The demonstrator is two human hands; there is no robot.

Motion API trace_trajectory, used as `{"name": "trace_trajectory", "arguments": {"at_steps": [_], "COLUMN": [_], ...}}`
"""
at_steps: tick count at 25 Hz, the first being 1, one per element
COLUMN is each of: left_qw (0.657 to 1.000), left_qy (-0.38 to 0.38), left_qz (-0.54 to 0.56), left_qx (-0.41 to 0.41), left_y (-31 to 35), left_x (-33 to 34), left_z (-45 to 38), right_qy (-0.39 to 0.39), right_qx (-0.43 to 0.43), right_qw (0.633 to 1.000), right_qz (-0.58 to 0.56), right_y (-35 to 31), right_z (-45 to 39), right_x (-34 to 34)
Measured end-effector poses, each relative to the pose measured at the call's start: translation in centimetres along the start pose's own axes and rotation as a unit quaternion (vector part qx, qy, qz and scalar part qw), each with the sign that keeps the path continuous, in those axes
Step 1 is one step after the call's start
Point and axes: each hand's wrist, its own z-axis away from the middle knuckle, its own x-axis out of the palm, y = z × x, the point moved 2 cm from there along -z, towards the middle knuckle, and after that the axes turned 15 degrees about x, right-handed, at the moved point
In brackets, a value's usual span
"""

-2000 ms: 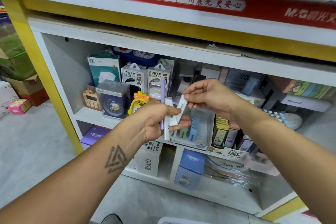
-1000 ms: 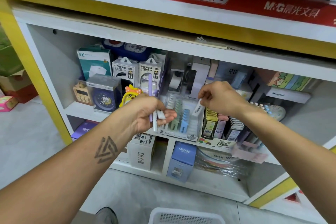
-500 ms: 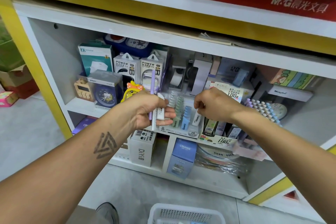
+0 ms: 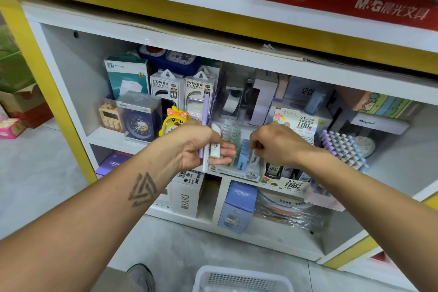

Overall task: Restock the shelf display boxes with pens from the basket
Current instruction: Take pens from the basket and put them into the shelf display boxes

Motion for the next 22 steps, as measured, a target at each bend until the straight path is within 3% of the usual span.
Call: {"name": "trace_trajectory", "arguments": {"at_steps": [9,15,16,18,20,22], "left_qw": [1.000,0.998,0.997,0.996,0.995,0.995], "left_qy": [-0.010,-0.042,-0.048,-0.061,-0.072,-0.081], "left_qz": [0.014,0.044,0.051,0.062,0.063,0.058], "left_qx": [-0.002,-0.019,-0.022,-0.027,-0.026,-0.024], "left_y": [0.0,0.3,0.4,0.5,0.6,0.6], "left_x": [-0.1,0.3,0.4,0.7,0.9,1.1], "left_z": [0.1,0.4,0.4,0.5,0.6,0.7], "right_qy": [-0.003,-0.017,-0.001,0.034,-0.013,-0.068], "right_qx": [0.004,0.011,0.015,0.039,0.060,0.053], "right_qw": [1.000,0.992,0.996,0.993,0.939,0.903], "right_qz": [0.017,0.122,0.084,-0.103,-0.340,-0.421], "right_y": [-0.1,-1.3,-1.4,-1.5,-2.0,-2.8], "right_z": [0.1,1.0,0.9,0.7,0.8,0.9], "right_x": [0.4,0.3,-0.5,-2.6,-4.2,-4.6]}}
